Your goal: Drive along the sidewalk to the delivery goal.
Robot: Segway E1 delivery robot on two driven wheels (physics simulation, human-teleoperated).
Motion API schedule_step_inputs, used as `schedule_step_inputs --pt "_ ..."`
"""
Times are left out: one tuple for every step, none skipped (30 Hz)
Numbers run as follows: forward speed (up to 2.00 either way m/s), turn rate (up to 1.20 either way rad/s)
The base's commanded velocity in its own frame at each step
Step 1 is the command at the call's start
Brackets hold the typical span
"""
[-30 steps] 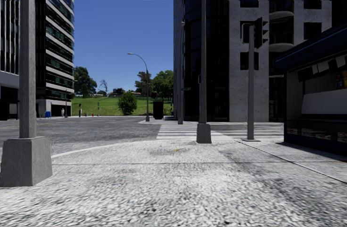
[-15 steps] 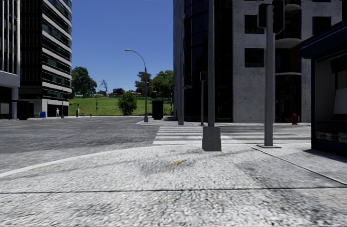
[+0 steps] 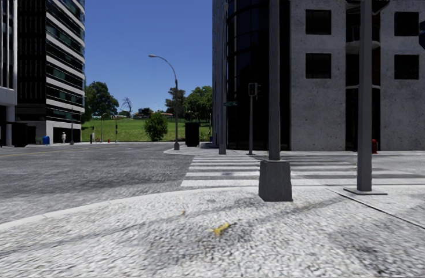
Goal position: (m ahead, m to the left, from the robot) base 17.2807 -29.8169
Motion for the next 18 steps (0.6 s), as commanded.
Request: schedule_step_inputs --pt "2.00 0.00" --pt "2.00 0.00" --pt "2.00 0.00" --pt "2.00 0.00" --pt "2.00 0.00" --pt "2.00 0.00" --pt "2.00 0.00" --pt "2.00 0.00" --pt "2.00 0.00" --pt "2.00 0.00" --pt "2.00 0.00" --pt "2.00 0.00" --pt "2.00 0.00" --pt "2.00 0.00" --pt "2.00 0.00" --pt "2.00 0.00" --pt "2.00 0.00" --pt "2.00 0.00"
